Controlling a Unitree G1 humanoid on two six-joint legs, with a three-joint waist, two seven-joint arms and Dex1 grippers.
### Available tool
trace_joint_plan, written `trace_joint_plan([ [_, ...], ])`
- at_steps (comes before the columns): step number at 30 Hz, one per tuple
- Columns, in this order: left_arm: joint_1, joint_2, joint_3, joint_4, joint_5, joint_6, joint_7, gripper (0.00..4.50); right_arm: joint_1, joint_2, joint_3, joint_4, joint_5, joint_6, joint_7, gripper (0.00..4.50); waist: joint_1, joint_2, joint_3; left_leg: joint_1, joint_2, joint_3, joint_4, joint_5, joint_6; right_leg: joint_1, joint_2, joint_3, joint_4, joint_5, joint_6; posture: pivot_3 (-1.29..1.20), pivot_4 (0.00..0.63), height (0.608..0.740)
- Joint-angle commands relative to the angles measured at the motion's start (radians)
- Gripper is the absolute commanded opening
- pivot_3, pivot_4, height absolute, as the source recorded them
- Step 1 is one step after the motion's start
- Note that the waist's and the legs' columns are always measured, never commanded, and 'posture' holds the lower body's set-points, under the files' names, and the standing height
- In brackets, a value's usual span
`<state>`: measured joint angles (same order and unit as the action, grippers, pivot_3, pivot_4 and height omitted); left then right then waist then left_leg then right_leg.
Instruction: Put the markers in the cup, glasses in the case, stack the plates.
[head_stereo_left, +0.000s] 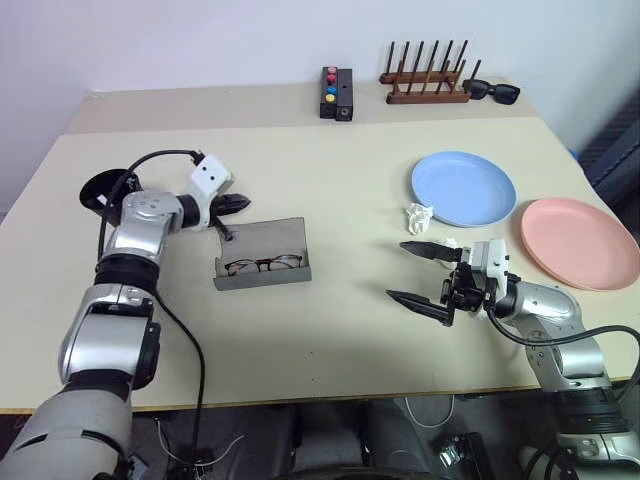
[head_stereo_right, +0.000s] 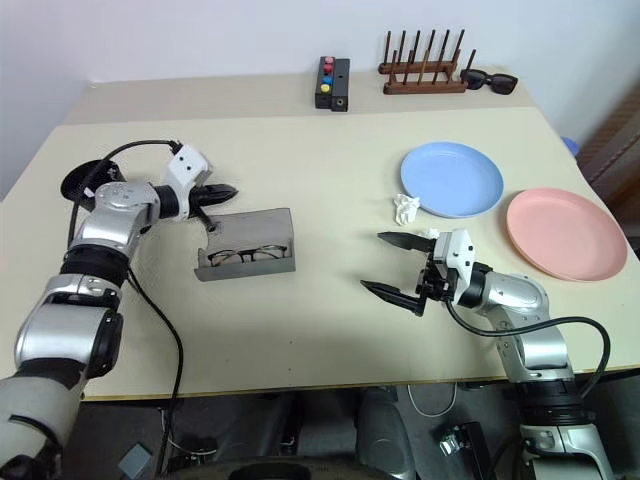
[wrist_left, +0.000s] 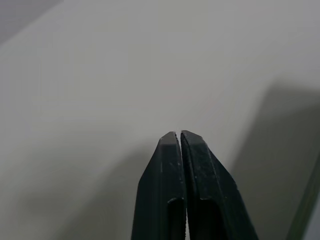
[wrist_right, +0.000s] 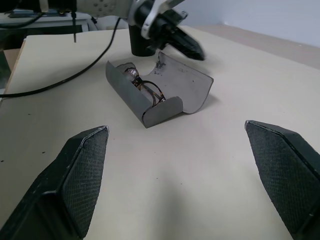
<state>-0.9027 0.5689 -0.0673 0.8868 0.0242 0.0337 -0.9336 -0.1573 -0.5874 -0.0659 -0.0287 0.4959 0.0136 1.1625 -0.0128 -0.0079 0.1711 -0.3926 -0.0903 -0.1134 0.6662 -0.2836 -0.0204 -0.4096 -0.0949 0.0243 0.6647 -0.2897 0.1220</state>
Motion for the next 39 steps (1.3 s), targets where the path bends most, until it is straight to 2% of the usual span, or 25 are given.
trace_joint_plan([
  [1, -0.011, 0.036, -0.004, -0.038, 0.007, -0.006, -0.031, 0.05, -0.002, 0.002, -0.028, -0.011, 0.015, -0.015, -0.001, 4.5, 0.004, 0.0, 0.0, 0.0, 0.0, 0.0, 0.0, 0.0, 0.0, 0.0, 0.0, 0.0, 0.0, 0.0, 0.0, 0.0, 0.15, 0.74],
  [14, -0.02, 0.051, -0.067, -0.015, 0.04, -0.052, -0.18, 0.05, -0.007, 0.01, -0.018, -0.016, 0.012, -0.011, -0.009, 4.5, 0.0, 0.0, 0.0, 0.0, 0.0, 0.0, 0.0, 0.0, 0.0, 0.0, 0.0, 0.0, 0.0, 0.0, 0.0, 0.0, 0.15, 0.74],
  [20, -0.054, 0.07, -0.066, -0.027, 0.012, -0.034, -0.297, 0.05, 0.008, 0.003, -0.028, -0.021, 0.016, -0.013, -0.006, 4.5, -0.001, 0.0, 0.0, 0.0, 0.0, 0.0, 0.0, 0.0, 0.0, 0.0, 0.0, 0.0, 0.0, 0.0, 0.0, 0.0, 0.15, 0.74],
  [29, 0.013, 0.136, -0.065, -0.227, -0.05, 0.096, -0.477, 0.05, 0.003, 0.008, -0.027, -0.01, 0.015, -0.017, -0.006, 4.5, -0.002, 0.0, 0.0, 0.0, 0.0, 0.0, 0.0, 0.0, 0.0, 0.0, 0.0, 0.0, 0.0, 0.0, 0.0, 0.0, 0.15, 0.74],
  [34, 0.077, 0.156, -0.066, -0.352, -0.071, 0.188, -0.492, 0.05, -0.005, 0.011, -0.022, -0.005, 0.012, -0.016, -0.007, 4.5, -0.002, 0.0, 0.0, 0.0, 0.0, 0.0, 0.0, 0.0, 0.0, 0.0, 0.0, 0.0, 0.0, 0.0, 0.0, 0.0, 0.15, 0.74],
  [39, 0.09, 0.151, -0.061, -0.388, -0.079, 0.221, -0.466, 0.05, -0.012, 0.013, -0.018, -0.004, 0.01, -0.013, -0.009, 4.5, 0.001, 0.0, 0.0, 0.0, 0.0, 0.0, 0.0, 0.0, 0.0, 0.001, 0.0, 0.0, 0.0, 0.0, 0.0, 0.0, 0.15, 0.74],
])
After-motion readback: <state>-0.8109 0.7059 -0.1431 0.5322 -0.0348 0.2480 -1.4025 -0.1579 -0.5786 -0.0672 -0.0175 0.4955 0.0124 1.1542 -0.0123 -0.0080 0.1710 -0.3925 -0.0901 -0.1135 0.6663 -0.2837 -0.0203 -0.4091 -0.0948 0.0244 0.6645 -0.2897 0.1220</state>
